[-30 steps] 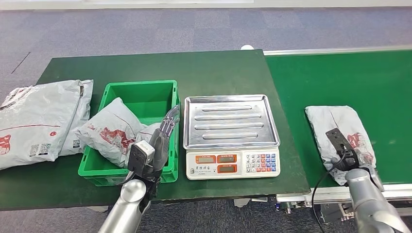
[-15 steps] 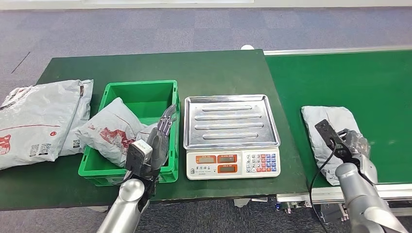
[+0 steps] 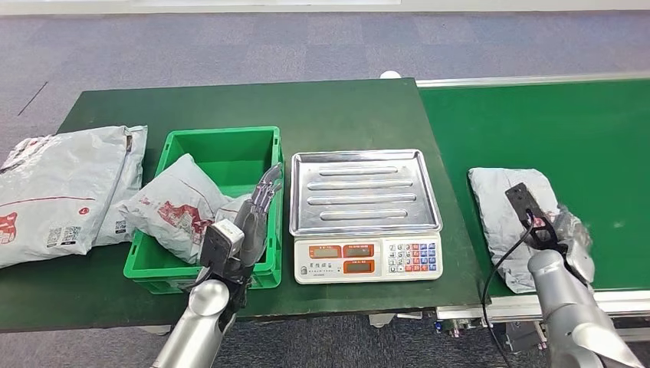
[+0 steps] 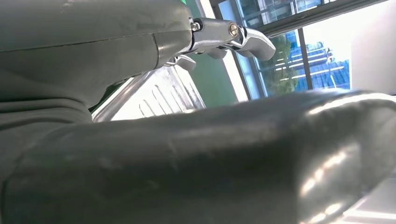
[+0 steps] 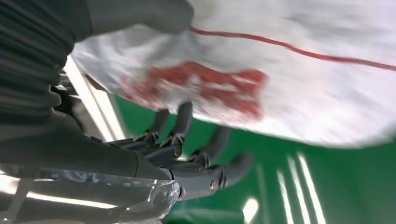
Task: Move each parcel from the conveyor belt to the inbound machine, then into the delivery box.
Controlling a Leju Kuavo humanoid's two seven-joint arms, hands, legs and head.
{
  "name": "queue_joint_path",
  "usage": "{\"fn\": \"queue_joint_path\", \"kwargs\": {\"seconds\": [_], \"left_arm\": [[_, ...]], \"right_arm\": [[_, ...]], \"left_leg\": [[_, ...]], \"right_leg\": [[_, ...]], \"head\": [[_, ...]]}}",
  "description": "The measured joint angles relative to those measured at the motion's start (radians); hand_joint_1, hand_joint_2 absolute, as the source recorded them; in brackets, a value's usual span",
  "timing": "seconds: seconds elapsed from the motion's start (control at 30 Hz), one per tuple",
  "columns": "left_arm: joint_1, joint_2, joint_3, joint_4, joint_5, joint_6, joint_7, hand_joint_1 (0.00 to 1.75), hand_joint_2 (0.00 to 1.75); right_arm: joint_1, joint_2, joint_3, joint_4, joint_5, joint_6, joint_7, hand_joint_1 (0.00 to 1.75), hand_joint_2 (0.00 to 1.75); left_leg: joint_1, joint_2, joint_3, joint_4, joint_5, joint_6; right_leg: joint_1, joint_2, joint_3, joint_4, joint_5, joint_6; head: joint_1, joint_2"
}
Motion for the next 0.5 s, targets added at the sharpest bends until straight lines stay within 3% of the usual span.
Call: {"fn": "queue_joint_path", "kwargs": {"seconds": [0.5], "left_arm": [[-0.004, -0.014, 0.000, 0.020, -0.020, 0.010, 0.002, 0.00, 0.00]], "right_arm": [[0.009, -0.012, -0.001, 0.065, 0.064, 0.180, 0.129, 0.00, 1.75]], "left_leg": [[0.000, 0.000, 0.000, 0.000, 0.000, 0.000]], "right_leg": [[0.000, 0.001, 0.000, 0.000, 0.000, 0.000]], "head": [[0.000, 0.000]]}}
